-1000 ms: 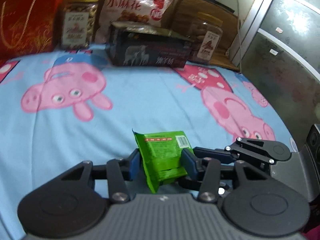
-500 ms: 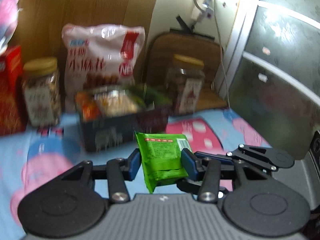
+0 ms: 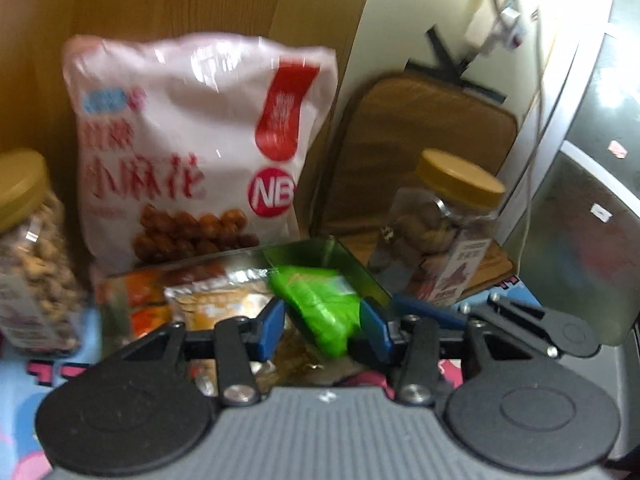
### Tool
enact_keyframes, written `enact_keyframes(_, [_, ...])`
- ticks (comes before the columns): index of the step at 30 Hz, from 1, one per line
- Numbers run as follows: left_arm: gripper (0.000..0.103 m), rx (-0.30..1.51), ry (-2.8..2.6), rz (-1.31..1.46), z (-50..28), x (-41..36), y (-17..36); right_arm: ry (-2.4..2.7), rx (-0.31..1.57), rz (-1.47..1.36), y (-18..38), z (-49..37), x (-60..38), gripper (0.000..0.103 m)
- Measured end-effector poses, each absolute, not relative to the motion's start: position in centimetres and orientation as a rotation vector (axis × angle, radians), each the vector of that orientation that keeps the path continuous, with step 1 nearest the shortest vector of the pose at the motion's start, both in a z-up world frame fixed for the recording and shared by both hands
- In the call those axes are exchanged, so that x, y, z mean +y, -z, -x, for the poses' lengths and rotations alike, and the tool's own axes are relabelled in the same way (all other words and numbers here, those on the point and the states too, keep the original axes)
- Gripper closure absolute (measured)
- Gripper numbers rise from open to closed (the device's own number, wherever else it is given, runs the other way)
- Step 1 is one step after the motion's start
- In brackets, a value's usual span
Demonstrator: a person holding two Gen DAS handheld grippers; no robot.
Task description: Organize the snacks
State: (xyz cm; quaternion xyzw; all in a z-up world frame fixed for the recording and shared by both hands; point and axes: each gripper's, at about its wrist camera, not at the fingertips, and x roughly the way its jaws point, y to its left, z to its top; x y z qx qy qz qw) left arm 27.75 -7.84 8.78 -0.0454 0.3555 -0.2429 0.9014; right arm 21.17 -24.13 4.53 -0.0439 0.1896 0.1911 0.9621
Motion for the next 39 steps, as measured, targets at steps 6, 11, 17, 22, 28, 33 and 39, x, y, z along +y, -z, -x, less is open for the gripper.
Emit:
enact_keyframes(6, [0.061, 0.729, 0.441, 0.064, -28.0, -8.2, -7.5, -0.361, 0.349, 0.070, -4.1, -19.3, -25.0, 0.058])
enact_keyframes(11, [0.061, 0.690, 0.398, 0.036, -25.1, -7.4, -8.8, -0.376, 0.343, -0.016, -4.5, -15.8, -25.6, 0.057])
enact_keyframes(17, [0.058, 0.624, 0.330, -0.059, -18.8, -7.6, -10.4, -0.350, 0.379, -0.169, -3.9, -10.5, -26.0, 0.056])
enact_keyframes(22, [0.051, 0.588, 0.297, -0.100, -13.2, -7.7, -10.5, -0.336, 0.441, -0.260, -3.1, -7.0, -26.0, 0.055])
enact_keyframes(28, [0.047, 0.576, 0.278, -0.092, -8.1, -6.9, -9.9, -0.337, 0.426, -0.371, -4.1, -3.0, -26.5, 0.047])
enact_keyframes(33, [0.046, 0.579, 0.247, -0.090, -5.6, -6.2, -9.2, -0.322, 0.385, -0.396, -4.9, -0.5, -26.6, 0.043])
enact_keyframes(39, [0.027, 0.574, 0.204, -0.106, -3.4, -6.1, -8.6, -0.318, 0.374, -0.412, -5.2, 0.8, -26.3, 0.028])
